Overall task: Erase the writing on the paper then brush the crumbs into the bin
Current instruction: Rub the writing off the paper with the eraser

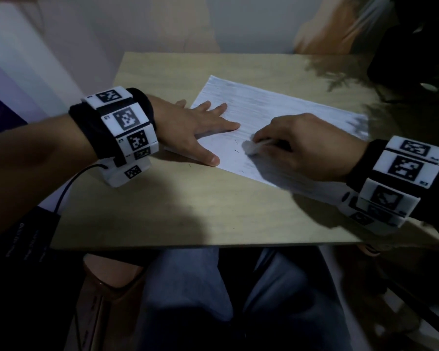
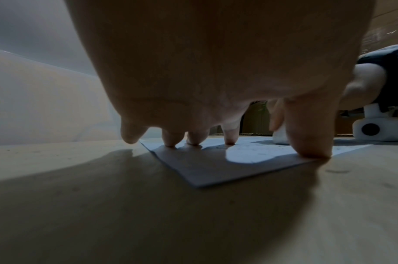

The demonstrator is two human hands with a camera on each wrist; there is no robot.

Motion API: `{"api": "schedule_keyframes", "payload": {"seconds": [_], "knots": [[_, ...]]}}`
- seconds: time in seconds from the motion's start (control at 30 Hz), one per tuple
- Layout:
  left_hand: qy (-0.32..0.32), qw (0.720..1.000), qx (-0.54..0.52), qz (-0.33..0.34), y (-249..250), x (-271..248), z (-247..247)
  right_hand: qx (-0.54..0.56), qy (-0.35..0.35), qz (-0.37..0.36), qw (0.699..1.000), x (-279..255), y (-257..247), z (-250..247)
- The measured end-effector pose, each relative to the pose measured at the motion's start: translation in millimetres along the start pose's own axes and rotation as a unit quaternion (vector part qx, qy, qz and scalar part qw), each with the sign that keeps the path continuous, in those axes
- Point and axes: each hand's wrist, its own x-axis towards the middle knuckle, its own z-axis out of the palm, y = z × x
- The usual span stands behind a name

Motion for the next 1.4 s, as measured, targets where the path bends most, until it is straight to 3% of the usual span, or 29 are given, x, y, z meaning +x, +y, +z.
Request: {"api": "schedule_keyframes", "payload": {"seconds": [0.13, 0.3, 0.43, 0.5, 0.6, 0.67, 0.77, 0.93, 1.1, 1.23, 1.4], "knots": [[-0.001, 1.000, 0.005, -0.002, 1.1, -0.2, -0.2, 0.055, -0.061, -0.053, 0.995, -4.8, -6.5, 5.6], [0.000, 1.000, 0.002, 0.001, 1.3, -1.5, -0.2, -0.027, -0.025, 0.033, 0.999, -0.5, -1.1, 0.7], [0.000, 1.000, 0.004, -0.001, 1.9, -1.4, -0.3, 0.034, -0.057, -0.036, 0.997, -7.8, -8.0, 4.3], [-0.001, 1.000, 0.007, -0.001, 1.8, -1.3, -0.6, 0.046, -0.047, -0.015, 0.998, -6.1, -5.1, 2.9], [0.001, 1.000, 0.005, 0.001, 1.1, -1.0, -0.3, -0.022, -0.005, 0.037, 0.999, -2.1, 4.5, 1.1], [0.002, 1.000, 0.004, 0.002, 0.5, -0.5, 0.0, -0.033, -0.016, 0.021, 0.999, -4.1, 2.6, 2.3], [0.003, 1.000, 0.002, 0.002, 0.8, 0.5, 0.4, 0.035, -0.055, -0.029, 0.997, -9.3, -7.6, 3.9], [0.003, 1.000, -0.004, 0.003, 0.0, 0.5, 0.7, -0.025, -0.011, 0.046, 0.999, -3.0, 1.1, -1.7], [0.003, 1.000, 0.000, 0.002, 0.3, 0.4, 0.6, 0.050, -0.054, -0.019, 0.997, -8.1, -8.1, 2.8], [0.004, 1.000, -0.001, 0.005, -1.2, 0.6, 0.9, 0.003, -0.007, 0.044, 0.999, -2.6, 0.4, -1.7], [0.005, 1.000, 0.001, 0.006, -2.4, 2.2, 1.6, 0.054, -0.062, -0.020, 0.996, -7.6, -7.0, 2.6]]}}
